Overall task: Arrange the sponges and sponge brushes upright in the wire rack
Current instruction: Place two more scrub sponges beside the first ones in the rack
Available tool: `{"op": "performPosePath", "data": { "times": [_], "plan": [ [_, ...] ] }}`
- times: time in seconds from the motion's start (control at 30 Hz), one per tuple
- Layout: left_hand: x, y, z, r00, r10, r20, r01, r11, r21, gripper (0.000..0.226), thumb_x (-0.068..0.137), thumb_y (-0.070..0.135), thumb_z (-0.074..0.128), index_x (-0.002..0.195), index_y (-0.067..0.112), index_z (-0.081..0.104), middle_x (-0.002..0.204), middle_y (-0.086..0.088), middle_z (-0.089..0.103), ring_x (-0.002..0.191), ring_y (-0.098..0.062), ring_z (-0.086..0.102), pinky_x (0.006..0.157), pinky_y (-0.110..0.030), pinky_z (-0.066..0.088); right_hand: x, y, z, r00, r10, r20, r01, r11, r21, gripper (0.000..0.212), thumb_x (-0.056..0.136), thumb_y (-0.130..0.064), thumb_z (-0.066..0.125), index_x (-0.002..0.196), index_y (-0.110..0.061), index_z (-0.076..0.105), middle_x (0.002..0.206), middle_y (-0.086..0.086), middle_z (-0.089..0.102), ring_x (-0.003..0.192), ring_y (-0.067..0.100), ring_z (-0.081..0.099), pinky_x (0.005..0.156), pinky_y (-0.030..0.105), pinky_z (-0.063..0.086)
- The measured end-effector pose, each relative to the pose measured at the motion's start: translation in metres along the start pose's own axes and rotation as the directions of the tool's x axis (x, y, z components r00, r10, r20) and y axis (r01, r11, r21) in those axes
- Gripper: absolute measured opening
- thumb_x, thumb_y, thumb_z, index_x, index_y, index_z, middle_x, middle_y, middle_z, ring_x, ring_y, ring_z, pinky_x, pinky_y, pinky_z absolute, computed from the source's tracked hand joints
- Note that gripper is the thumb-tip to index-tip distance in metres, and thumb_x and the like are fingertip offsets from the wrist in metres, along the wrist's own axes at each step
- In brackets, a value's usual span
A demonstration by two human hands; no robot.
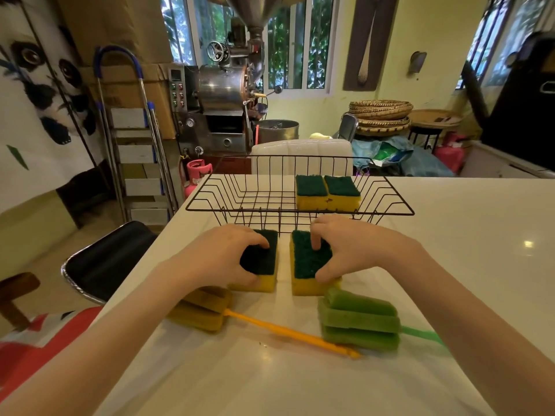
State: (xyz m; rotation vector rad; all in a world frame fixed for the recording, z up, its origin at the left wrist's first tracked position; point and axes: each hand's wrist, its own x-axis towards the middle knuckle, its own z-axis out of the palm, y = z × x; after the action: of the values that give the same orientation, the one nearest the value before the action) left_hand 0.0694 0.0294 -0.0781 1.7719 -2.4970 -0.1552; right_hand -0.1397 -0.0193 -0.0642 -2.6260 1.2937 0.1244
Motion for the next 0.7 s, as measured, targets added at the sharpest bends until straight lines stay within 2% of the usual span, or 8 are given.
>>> {"op": "performPosePath", "data": {
  "times": [0.1,0.2,0.3,0.4,0.47,0.6,0.7],
  "plan": [
    [0.012,-0.007,-0.011,0.992,-0.008,0.124,0.015,0.999,-0.052,0.057,0.071,0.037,0.071,0.123,0.034,0.048,0.145,0.007,0.034,0.131,-0.018,0.031,0.105,-0.034,0.032,0.005,0.004,0.005,0.999,-0.012,0.051,0.005,0.991,0.136,0.044,0.07,-0.039,0.072,0.098,-0.023,0.042,0.102,-0.002,0.043,0.086,0.012,0.045,0.06,0.019,0.036],
    [0.025,-0.011,-0.019,0.971,0.021,0.238,0.013,0.99,-0.142,0.053,0.066,0.032,0.076,0.112,0.034,0.05,0.138,0.004,0.039,0.123,-0.018,0.037,0.089,-0.024,0.037,0.006,0.008,0.004,0.995,-0.003,0.103,-0.022,0.971,0.24,0.046,0.071,-0.034,0.073,0.104,-0.024,0.042,0.104,-0.002,0.045,0.077,0.006,0.043,0.059,0.019,0.036],
    [0.034,-0.013,-0.022,0.946,0.029,0.324,0.032,0.983,-0.181,0.052,0.064,0.031,0.078,0.105,0.035,0.046,0.119,0.007,0.042,0.105,-0.014,0.041,0.069,-0.016,0.039,0.004,0.009,0.003,0.994,-0.01,0.106,-0.018,0.966,0.258,0.059,0.07,-0.032,0.074,0.117,-0.024,0.041,0.107,-0.002,0.044,0.082,0.007,0.045,0.061,0.019,0.038],
    [0.037,-0.013,-0.021,0.942,0.038,0.335,0.012,0.989,-0.147,0.056,0.061,0.032,0.08,0.104,0.034,0.045,0.114,0.007,0.043,0.101,-0.015,0.043,0.066,-0.018,0.04,0.005,0.007,0.003,0.998,-0.015,0.057,0.001,0.972,0.237,0.062,0.069,-0.032,0.075,0.12,-0.023,0.042,0.11,-0.001,0.046,0.096,0.015,0.049,0.065,0.019,0.042],
    [0.036,-0.012,-0.02,0.947,0.059,0.315,-0.018,0.991,-0.133,0.056,0.061,0.033,0.08,0.104,0.033,0.045,0.112,0.007,0.044,0.099,-0.014,0.043,0.064,-0.018,0.038,0.005,0.005,0.003,1.0,-0.017,0.015,0.013,0.98,0.197,0.06,0.067,-0.035,0.076,0.118,-0.023,0.045,0.109,-0.002,0.048,0.097,0.017,0.049,0.064,0.019,0.041],
    [0.03,-0.012,-0.026,0.942,0.121,0.313,-0.075,0.985,-0.154,0.052,0.06,0.037,0.08,0.1,0.038,0.047,0.109,0.009,0.046,0.101,-0.014,0.047,0.07,-0.019,0.046,-0.001,0.005,-0.004,0.999,-0.025,-0.027,0.029,0.985,0.173,0.057,0.065,-0.037,0.078,0.114,-0.024,0.05,0.108,-0.003,0.049,0.097,0.016,0.05,0.069,0.023,0.045],
    [0.024,-0.009,-0.049,0.936,0.192,0.295,-0.11,0.956,-0.273,0.047,0.06,0.034,0.081,0.096,0.039,0.051,0.113,0.01,0.053,0.105,-0.013,0.052,0.089,-0.031,0.053,-0.007,0.006,-0.023,0.997,-0.058,-0.052,0.068,0.978,0.2,0.054,0.066,-0.035,0.078,0.111,-0.027,0.051,0.109,-0.006,0.048,0.099,0.014,0.049,0.074,0.021,0.046]
  ]
}}
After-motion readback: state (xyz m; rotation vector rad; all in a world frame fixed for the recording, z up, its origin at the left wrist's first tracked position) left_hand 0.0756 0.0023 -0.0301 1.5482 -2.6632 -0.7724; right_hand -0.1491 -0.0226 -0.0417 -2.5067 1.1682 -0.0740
